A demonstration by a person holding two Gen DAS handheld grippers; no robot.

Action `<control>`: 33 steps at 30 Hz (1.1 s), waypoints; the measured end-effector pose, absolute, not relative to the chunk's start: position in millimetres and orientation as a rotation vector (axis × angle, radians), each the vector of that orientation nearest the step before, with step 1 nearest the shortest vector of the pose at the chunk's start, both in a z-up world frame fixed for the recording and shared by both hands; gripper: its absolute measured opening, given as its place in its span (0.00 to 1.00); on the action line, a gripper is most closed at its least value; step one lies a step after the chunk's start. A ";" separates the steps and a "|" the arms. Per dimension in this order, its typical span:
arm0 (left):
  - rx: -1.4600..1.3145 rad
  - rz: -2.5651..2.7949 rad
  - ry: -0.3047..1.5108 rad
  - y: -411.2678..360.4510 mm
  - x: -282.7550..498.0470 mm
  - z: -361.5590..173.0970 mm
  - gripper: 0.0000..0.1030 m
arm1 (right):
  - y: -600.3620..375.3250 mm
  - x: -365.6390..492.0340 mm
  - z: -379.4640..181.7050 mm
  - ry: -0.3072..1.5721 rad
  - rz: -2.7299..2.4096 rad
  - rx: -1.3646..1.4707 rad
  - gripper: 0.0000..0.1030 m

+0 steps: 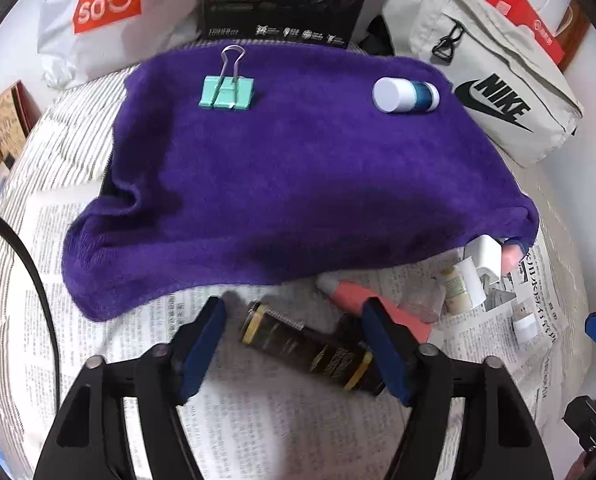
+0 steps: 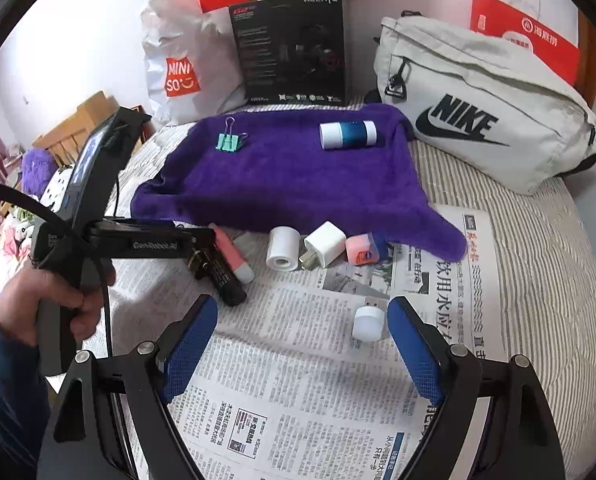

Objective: Organize rigid objects
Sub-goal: 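Withdraw both open grippers from the towel toward the items on the newspaper, then grasp the black-and-gold tube with the left gripper while the right grasps the white cube light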

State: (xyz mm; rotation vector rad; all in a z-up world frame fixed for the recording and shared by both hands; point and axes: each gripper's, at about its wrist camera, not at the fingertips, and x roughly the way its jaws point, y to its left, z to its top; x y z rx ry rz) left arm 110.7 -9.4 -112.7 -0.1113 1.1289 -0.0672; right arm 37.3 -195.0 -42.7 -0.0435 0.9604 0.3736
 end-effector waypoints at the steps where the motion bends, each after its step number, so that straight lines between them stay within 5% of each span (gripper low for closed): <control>1: -0.106 -0.073 1.133 -11.4 109.6 -113.0 0.68 | -195.6 37.9 -43.0 0.965 0.371 -0.040 0.84; 15: -0.090 -0.027 1.112 26.1 75.2 -106.7 0.69 | -204.5 37.0 -44.1 0.963 0.361 -0.019 0.84; 33: 0.090 -0.058 1.150 -21.3 85.6 -117.9 0.75 | -203.3 33.8 -43.2 0.969 0.367 -0.046 0.84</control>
